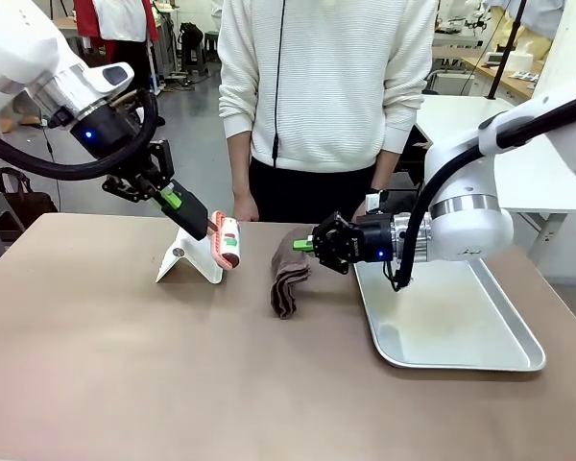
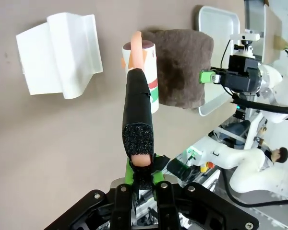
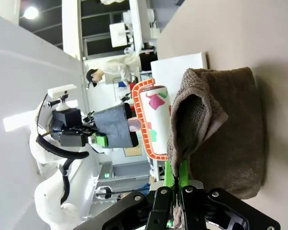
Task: Clean the surface of the table.
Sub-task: Return the Lint Roller and towel to their original positions.
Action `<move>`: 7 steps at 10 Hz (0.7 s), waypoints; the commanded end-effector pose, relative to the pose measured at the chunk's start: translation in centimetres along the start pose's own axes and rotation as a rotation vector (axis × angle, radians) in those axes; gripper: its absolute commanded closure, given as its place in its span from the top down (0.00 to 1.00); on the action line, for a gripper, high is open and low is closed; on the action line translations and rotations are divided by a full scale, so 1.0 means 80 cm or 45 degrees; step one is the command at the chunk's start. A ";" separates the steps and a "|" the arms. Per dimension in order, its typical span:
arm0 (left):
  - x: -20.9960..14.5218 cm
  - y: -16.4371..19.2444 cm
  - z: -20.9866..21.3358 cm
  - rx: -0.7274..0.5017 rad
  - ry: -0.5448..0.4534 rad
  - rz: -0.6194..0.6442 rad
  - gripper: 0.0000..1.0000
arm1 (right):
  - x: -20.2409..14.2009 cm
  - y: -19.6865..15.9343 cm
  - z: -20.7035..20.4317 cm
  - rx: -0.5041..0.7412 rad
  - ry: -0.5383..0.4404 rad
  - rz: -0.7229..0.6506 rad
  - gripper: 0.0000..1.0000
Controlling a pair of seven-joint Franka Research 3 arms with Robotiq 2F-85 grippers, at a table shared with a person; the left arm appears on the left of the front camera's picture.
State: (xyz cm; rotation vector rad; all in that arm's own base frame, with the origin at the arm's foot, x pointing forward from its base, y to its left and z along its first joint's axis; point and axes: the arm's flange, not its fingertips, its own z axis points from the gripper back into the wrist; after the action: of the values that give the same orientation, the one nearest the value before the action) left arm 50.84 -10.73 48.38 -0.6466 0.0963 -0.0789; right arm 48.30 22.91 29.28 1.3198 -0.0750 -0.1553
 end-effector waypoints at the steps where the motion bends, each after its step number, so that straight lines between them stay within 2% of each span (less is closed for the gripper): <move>1: 0.020 0.010 0.012 -0.002 0.087 -0.019 0.16 | 0.017 0.000 0.004 -0.113 -0.057 -0.010 0.03; 3: 0.029 0.018 0.004 0.033 0.128 -0.024 0.16 | 0.026 -0.008 0.015 -0.281 -0.014 -0.029 0.03; 5: 0.038 0.021 -0.004 0.069 0.131 -0.025 0.16 | 0.038 -0.016 0.011 -0.365 0.022 -0.016 0.03; 7: 0.048 0.027 -0.010 0.084 0.084 -0.037 0.16 | 0.040 -0.024 0.002 -0.377 0.100 -0.037 0.03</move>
State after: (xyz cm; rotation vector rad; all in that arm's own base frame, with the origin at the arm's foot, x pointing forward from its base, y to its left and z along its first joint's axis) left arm 54.09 -9.91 46.15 -0.5904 0.1740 -0.1092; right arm 50.29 21.01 27.13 1.0411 -0.0153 -0.1308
